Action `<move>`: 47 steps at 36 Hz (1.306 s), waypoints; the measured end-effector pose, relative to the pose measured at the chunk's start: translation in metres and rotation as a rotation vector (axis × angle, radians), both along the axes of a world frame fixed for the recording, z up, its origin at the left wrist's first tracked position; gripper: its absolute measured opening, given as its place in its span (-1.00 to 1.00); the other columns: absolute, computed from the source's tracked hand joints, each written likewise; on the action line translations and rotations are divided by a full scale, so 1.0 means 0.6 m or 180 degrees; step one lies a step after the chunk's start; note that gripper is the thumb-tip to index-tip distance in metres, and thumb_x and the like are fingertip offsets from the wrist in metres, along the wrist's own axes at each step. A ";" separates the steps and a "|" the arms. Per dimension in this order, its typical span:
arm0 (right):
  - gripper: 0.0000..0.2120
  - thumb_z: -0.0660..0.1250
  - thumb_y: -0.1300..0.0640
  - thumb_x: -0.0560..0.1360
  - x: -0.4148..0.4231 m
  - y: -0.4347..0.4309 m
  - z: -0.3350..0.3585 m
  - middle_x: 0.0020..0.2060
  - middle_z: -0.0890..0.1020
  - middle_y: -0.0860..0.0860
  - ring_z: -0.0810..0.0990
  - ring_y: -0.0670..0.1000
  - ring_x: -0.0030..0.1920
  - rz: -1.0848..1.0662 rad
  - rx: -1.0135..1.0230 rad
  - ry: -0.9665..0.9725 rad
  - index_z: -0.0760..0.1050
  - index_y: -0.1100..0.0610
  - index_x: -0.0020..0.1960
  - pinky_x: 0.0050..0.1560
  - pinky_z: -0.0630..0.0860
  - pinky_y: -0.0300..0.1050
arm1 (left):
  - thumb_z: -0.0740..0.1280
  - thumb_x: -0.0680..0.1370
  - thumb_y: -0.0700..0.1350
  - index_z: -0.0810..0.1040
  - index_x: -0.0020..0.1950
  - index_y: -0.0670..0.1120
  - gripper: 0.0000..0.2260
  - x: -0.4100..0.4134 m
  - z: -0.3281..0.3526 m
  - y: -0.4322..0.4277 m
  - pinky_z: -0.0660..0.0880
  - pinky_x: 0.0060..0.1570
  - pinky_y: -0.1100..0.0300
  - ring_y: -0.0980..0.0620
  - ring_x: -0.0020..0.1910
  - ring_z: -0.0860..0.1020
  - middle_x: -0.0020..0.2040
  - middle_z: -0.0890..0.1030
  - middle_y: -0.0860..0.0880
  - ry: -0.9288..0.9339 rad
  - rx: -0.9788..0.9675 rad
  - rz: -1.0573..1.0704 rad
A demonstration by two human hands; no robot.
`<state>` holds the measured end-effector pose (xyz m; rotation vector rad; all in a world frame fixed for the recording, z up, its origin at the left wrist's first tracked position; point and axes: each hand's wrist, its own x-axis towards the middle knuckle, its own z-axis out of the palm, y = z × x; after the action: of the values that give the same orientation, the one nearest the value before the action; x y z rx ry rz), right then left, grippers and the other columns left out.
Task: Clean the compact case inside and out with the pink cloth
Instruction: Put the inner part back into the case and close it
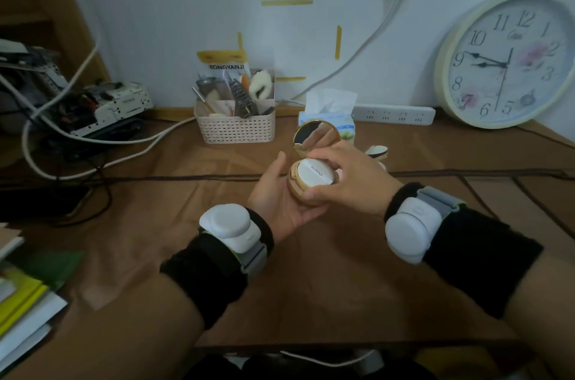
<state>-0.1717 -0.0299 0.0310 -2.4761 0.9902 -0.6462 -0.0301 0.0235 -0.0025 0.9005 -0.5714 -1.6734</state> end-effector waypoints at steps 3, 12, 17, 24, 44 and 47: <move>-0.38 0.48 -0.15 0.23 0.007 0.007 0.003 0.06 0.41 -0.05 0.38 -0.11 0.06 -0.0011 -0.0051 -0.0001 0.43 -0.06 0.25 0.09 0.30 -0.21 | -0.01 0.54 0.27 0.53 0.18 -0.13 -0.43 0.004 0.005 0.007 0.54 0.01 0.08 -0.01 -0.13 0.66 -0.05 0.69 -0.10 0.0066 -0.0058 -0.0028; -0.34 0.50 -0.09 0.23 0.026 0.023 0.002 0.04 0.37 -0.04 0.37 -0.06 0.08 0.0139 0.0063 0.0059 0.41 -0.02 0.29 0.12 0.40 -0.13 | 0.12 0.57 -0.08 0.44 0.29 -0.15 -0.67 0.019 0.000 0.032 0.58 -0.05 0.03 -0.04 -0.07 0.62 0.03 0.64 -0.13 0.0240 -0.0182 0.0015; -0.34 0.49 -0.08 0.26 0.030 0.021 -0.008 0.15 0.43 -0.02 0.44 -0.03 0.17 0.0186 0.0533 -0.0285 0.35 -0.04 0.31 0.18 0.47 -0.05 | 0.10 0.58 -0.09 0.45 0.25 -0.18 -0.68 0.027 -0.001 0.033 0.62 -0.12 0.01 -0.09 -0.10 0.67 0.00 0.67 -0.17 0.0469 -0.0218 0.0023; -0.65 0.28 -0.03 0.48 0.023 0.012 -0.003 0.07 0.60 0.08 0.58 0.05 0.07 -0.0530 0.1612 -0.1040 0.52 0.15 0.17 0.06 0.57 -0.02 | 0.10 0.59 -0.04 0.43 0.29 -0.16 -0.65 0.040 0.001 0.030 0.56 0.00 -0.04 -0.18 0.07 0.60 0.20 0.57 -0.23 0.0495 -0.0186 0.0155; -0.71 0.27 0.07 0.52 0.026 0.028 0.002 -0.07 0.63 0.03 0.59 -0.06 -0.16 -0.0466 0.3643 -0.1927 0.49 0.18 0.18 -0.22 0.57 -0.26 | 0.08 0.60 0.02 0.52 0.10 -0.14 -0.68 0.032 0.005 0.024 0.59 -0.12 -0.04 -0.19 -0.03 0.64 0.04 0.65 -0.20 0.0556 -0.0254 0.0252; -0.73 0.28 0.07 0.52 0.025 0.028 0.000 -0.12 0.62 0.00 0.58 -0.07 -0.17 -0.0505 0.3718 -0.1927 0.50 0.15 0.17 -0.19 0.55 -0.25 | 0.07 0.60 0.02 0.54 0.08 -0.14 -0.67 0.032 0.002 0.025 0.59 -0.11 -0.05 -0.19 -0.05 0.65 0.01 0.67 -0.20 0.0599 -0.0259 0.0226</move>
<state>-0.1564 -0.0133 0.0308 -1.1048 0.9152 -0.5606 -0.0111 0.0386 -0.0015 0.6883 -0.4703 -1.6378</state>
